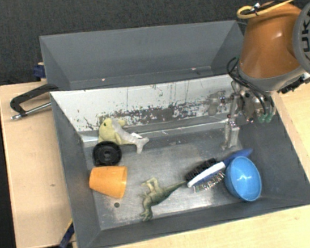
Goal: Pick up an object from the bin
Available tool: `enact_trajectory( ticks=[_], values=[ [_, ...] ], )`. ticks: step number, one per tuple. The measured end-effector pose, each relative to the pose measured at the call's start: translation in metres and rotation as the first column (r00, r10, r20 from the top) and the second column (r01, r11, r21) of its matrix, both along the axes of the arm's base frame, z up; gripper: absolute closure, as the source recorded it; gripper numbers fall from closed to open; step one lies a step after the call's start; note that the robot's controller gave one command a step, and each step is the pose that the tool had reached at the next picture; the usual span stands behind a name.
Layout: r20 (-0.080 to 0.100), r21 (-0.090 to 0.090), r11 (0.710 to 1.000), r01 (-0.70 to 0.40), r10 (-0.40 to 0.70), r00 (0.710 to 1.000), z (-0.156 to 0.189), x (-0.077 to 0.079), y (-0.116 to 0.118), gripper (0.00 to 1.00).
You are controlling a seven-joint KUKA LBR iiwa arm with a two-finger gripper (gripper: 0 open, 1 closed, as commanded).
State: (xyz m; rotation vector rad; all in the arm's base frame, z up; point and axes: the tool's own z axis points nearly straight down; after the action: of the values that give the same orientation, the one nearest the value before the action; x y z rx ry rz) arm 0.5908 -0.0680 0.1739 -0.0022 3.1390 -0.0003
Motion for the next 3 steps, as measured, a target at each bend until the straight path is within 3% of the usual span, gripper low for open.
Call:
enact_trajectory(
  ticks=[1, 2, 3],
  values=[
    [-0.013, 0.003, 0.997, -0.075, 0.075, 0.997, -0.085, -0.088, -0.012, 0.0],
    [0.006, 0.001, 0.997, -0.079, 0.079, 0.997, -0.079, -0.081, -0.011, 1.0],
    [0.005, -0.011, 0.732, -0.682, 0.682, 0.732, 0.113, -0.06, -0.086, 1.0]
  ],
)
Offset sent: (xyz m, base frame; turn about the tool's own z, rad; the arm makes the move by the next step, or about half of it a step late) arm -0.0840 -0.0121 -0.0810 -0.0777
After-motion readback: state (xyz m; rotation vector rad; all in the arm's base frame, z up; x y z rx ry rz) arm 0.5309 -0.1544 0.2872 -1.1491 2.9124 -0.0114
